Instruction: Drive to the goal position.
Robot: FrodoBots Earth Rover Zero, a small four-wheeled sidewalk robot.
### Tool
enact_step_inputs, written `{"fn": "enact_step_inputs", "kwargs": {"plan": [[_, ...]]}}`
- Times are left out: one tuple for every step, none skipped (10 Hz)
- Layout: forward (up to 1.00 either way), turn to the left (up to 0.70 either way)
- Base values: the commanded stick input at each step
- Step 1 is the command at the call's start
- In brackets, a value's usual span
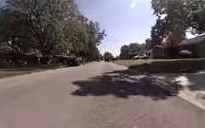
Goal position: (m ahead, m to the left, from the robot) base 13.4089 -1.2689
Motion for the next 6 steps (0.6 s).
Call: {"fn": "enact_step_inputs", "kwargs": {"plan": [[0.50, 0.00], [0.50, 0.00], [0.50, 0.00], [0.50, 0.00], [0.50, 0.00], [0.50, 0.00]]}}
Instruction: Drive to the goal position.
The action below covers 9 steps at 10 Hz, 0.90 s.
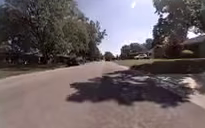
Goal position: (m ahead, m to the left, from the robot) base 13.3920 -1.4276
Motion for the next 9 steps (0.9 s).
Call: {"fn": "enact_step_inputs", "kwargs": {"plan": [[0.50, 0.00], [0.50, 0.00], [0.50, 0.00], [0.50, 0.00], [0.50, 0.00], [0.50, -0.32], [0.50, -0.16], [0.50, -0.09], [0.50, -0.02]]}}
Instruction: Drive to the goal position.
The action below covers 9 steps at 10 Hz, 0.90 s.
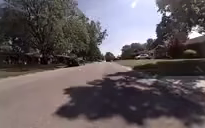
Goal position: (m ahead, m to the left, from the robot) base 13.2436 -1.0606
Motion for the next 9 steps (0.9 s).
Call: {"fn": "enact_step_inputs", "kwargs": {"plan": [[0.50, 0.00], [0.50, 0.00], [0.50, 0.00], [0.50, 0.00], [0.50, 0.00], [0.50, 0.00], [0.50, 0.00], [0.50, 0.00], [0.50, 0.00]]}}
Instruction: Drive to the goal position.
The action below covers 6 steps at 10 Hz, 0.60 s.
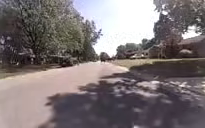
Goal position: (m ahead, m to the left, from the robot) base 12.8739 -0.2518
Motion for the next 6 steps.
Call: {"fn": "enact_step_inputs", "kwargs": {"plan": [[0.50, 0.00], [0.50, 0.00], [0.50, 0.00], [0.50, 0.00], [0.50, 0.00], [0.50, 0.00]]}}
